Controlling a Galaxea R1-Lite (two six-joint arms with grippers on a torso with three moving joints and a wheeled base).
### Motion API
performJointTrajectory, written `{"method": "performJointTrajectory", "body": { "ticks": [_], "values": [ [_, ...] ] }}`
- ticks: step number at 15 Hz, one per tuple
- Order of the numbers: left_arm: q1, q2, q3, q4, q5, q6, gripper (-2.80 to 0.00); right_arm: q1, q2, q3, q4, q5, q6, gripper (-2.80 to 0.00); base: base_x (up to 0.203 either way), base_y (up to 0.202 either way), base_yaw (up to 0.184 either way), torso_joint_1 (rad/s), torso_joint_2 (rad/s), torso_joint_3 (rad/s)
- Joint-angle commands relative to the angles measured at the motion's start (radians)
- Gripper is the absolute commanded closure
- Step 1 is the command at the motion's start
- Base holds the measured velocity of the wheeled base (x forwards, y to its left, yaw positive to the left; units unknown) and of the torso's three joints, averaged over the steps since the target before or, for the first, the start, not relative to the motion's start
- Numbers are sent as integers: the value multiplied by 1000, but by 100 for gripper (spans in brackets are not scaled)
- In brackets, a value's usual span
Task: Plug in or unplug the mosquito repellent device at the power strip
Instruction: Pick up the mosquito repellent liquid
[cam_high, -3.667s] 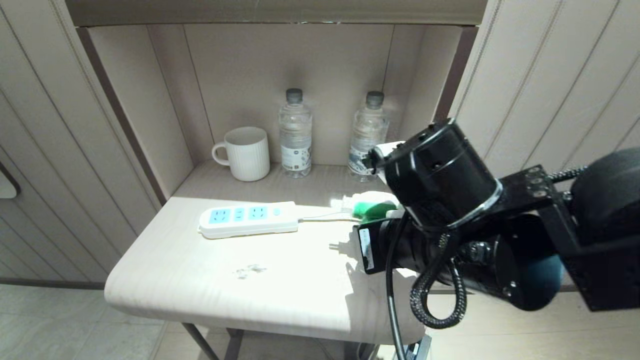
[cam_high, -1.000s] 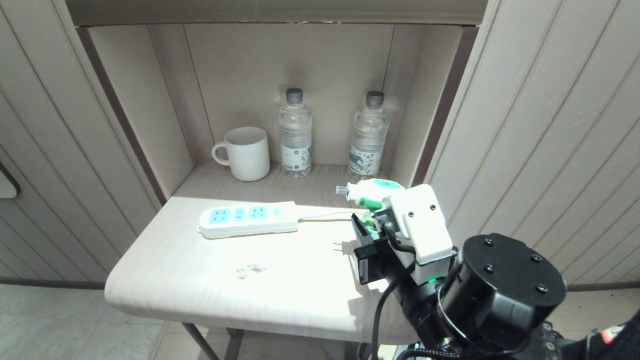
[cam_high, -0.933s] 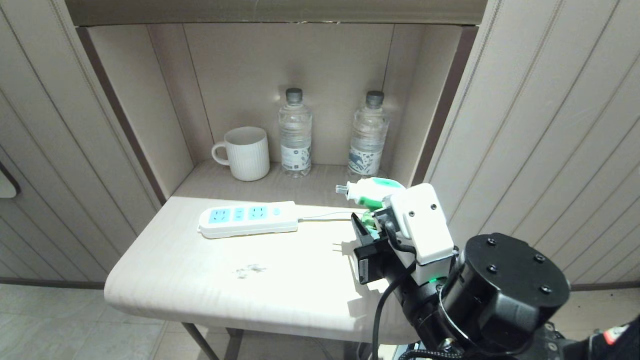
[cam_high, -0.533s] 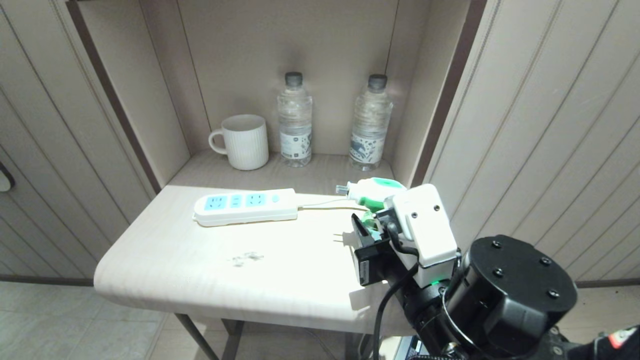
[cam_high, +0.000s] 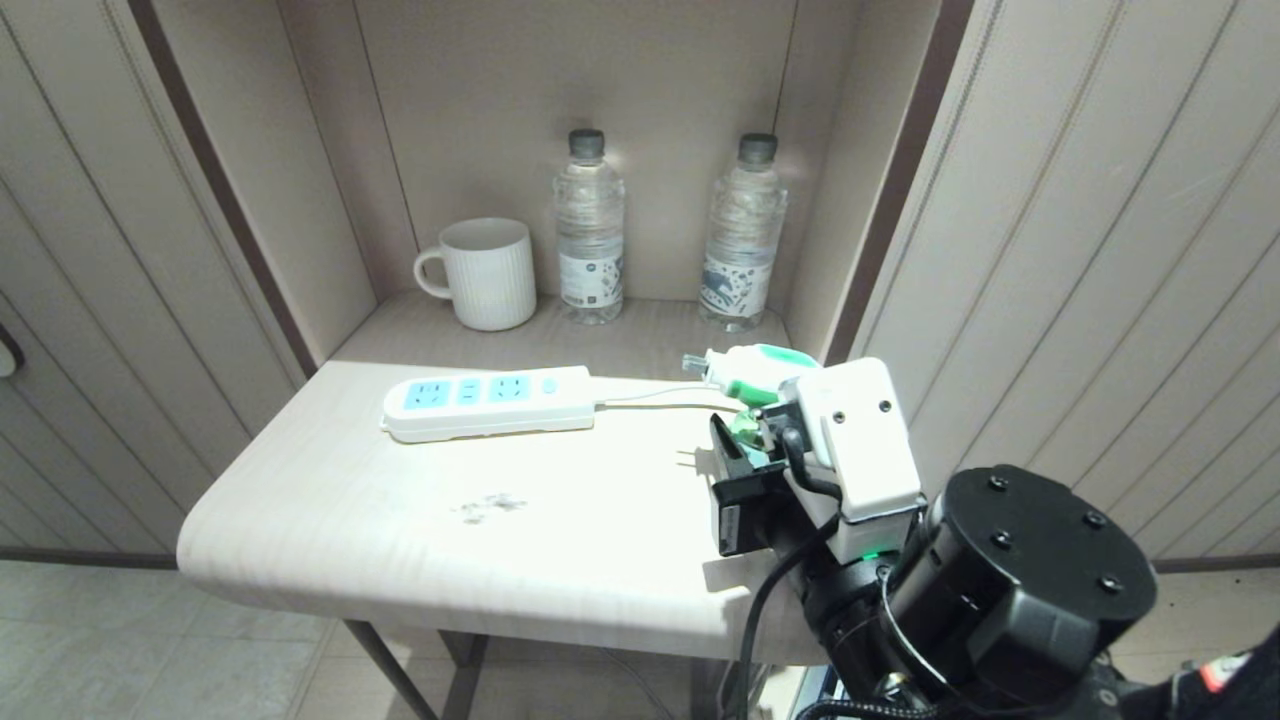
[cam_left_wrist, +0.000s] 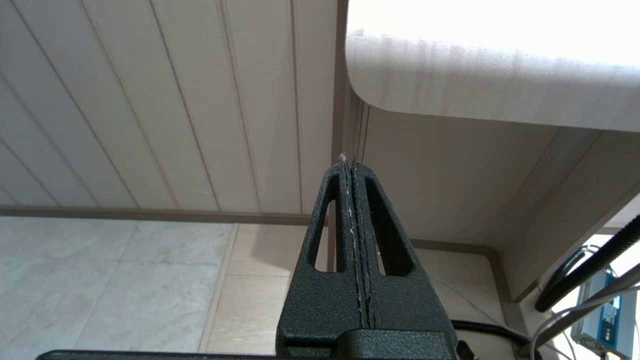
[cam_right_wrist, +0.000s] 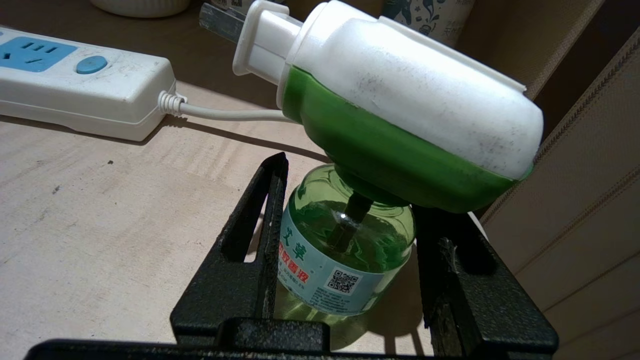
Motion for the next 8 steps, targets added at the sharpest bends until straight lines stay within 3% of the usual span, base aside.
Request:
{"method": "performJointTrajectory", "body": {
  "ticks": [1,8],
  "values": [
    [0,1,0,0,0,0,0,0,55,-1,-43,-9,-3,0,0,0,0,0,0,0],
    [0,1,0,0,0,0,0,0,127,-13,-83,-12,-19,0,0,0,0,0,0,0]
  ]
}}
